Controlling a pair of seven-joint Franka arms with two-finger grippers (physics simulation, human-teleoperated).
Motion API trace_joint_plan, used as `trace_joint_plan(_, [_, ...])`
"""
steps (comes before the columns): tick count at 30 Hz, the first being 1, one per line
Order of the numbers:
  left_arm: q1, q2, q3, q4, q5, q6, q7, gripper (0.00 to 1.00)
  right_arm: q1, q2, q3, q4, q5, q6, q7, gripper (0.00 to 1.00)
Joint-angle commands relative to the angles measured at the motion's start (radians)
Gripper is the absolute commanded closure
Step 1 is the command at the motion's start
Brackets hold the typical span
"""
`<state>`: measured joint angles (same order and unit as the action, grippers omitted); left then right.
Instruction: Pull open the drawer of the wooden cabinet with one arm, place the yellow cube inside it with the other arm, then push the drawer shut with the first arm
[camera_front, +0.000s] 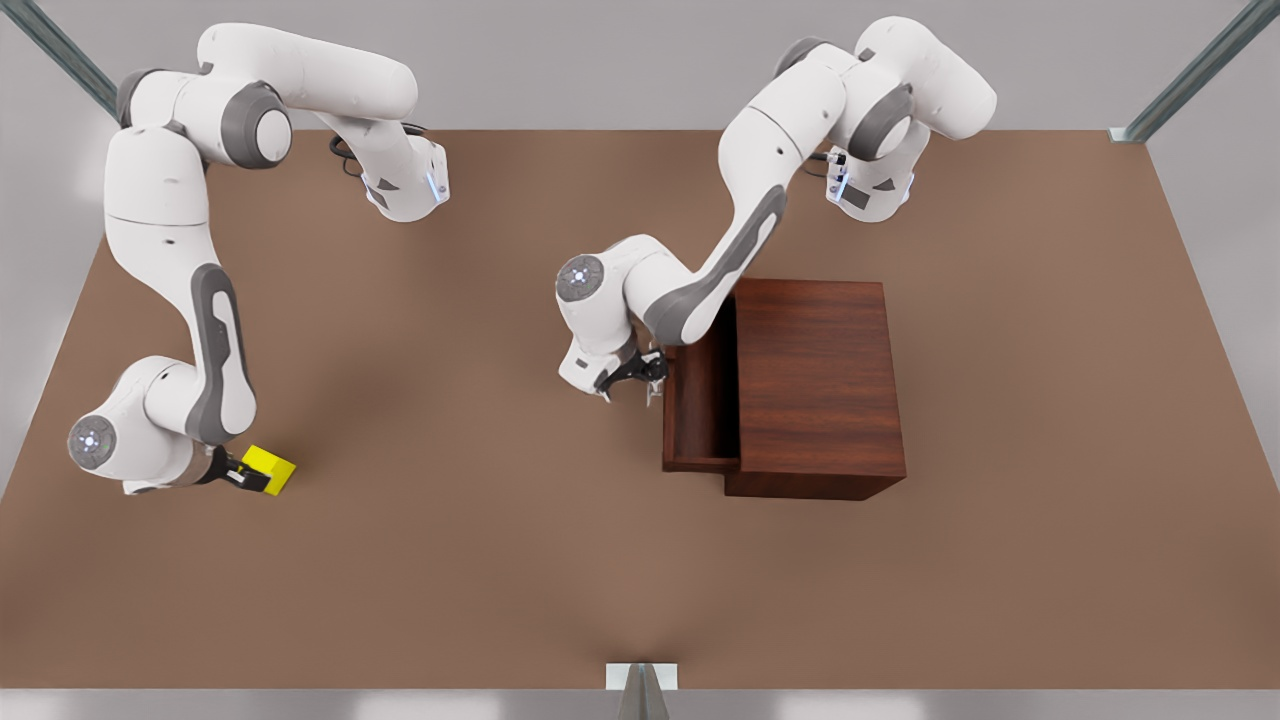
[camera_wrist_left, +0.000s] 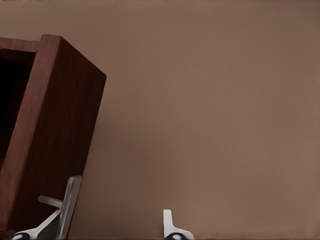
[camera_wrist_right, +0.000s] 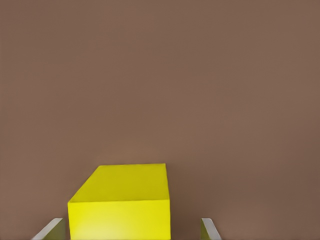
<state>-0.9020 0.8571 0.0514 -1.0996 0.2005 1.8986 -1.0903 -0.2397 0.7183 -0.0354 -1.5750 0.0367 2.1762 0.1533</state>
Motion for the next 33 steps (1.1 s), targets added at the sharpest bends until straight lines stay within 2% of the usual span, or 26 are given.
trace_joint_plan(1, [-0.015,0.005,0.001,0.018,0.000,0.001,-0.198,0.00,0.000,0.000,0.000,-0.002,0.002,0.014,-0.080,0.00])
trace_joint_plan(3, [-0.031,-0.003,0.002,0.021,-0.001,-0.039,-0.198,0.00,0.003,0.000,0.002,-0.020,0.000,0.033,-0.080,0.00])
trace_joint_plan(4, [-0.034,-0.023,0.002,0.047,-0.001,-0.124,-0.188,0.00,0.003,0.000,0.002,-0.025,0.000,0.040,-0.080,0.00])
trace_joint_plan(7, [0.006,-0.256,0.015,0.032,0.000,-0.430,0.113,0.00,0.014,0.001,0.002,-0.030,0.000,0.043,-0.080,0.00])
trace_joint_plan(8, [0.067,-0.314,0.015,0.029,-0.004,-0.504,0.208,0.00,0.014,0.006,0.002,-0.030,0.000,0.045,-0.080,0.00])
trace_joint_plan(10, [0.287,-0.441,0.015,0.029,-0.050,-0.608,0.533,0.00,0.016,0.012,0.002,-0.043,0.000,0.071,-0.080,0.00])
trace_joint_plan(12, [0.564,-0.464,0.015,0.012,-0.142,-0.621,0.935,0.00,0.016,0.012,0.002,-0.059,0.000,0.102,-0.078,0.00])
trace_joint_plan(13, [0.693,-0.463,0.012,-0.046,-0.266,-0.567,1.105,0.00,0.016,0.012,0.000,-0.056,0.000,0.102,-0.080,0.00])
trace_joint_plan(14, [0.716,-0.519,0.013,-0.185,-0.280,-0.445,1.150,0.00,0.016,0.012,0.000,-0.056,-0.001,0.102,-0.080,0.00])
trace_joint_plan(15, [0.733,-0.714,0.021,-0.558,-0.277,-0.123,1.248,0.00,0.016,0.012,0.002,-0.054,-0.001,0.102,-0.080,0.00])
trace_joint_plan(17, [0.733,-0.704,0.024,-0.586,-0.274,-0.075,1.253,0.00,0.016,0.012,0.002,-0.053,-0.003,0.102,-0.080,0.02])
trace_joint_plan(19, [0.772,-0.627,0.028,-0.436,-0.276,-0.116,1.259,0.00,0.016,0.012,0.000,-0.051,-0.001,0.100,-0.078,0.15])
trace_joint_plan(22, [0.799,-0.561,0.030,-0.333,-0.351,-0.179,1.259,0.00,0.014,0.012,0.000,-0.051,-0.003,0.100,-0.078,0.20])
trace_joint_plan(25, [0.808,-0.560,0.025,-0.356,-0.337,-0.170,1.261,0.00,0.017,0.012,0.000,-0.050,-0.003,0.100,-0.077,0.31])
trace_joint_plan(27, [0.801,-0.555,0.025,-0.358,-0.302,-0.170,1.247,0.00,0.017,0.010,0.000,-0.050,-0.003,0.097,-0.072,0.33])
trace_joint_plan(29, [0.801,-0.555,0.025,-0.358,-0.302,-0.165,1.247,0.00,0.017,0.009,0.000,-0.048,-0.001,0.096,-0.067,0.41])
trace_joint_plan(33, [0.802,-0.552,0.025,-0.365,-0.299,-0.156,1.248,0.00,0.017,-0.022,0.006,-0.043,0.006,0.076,-0.041,0.42])
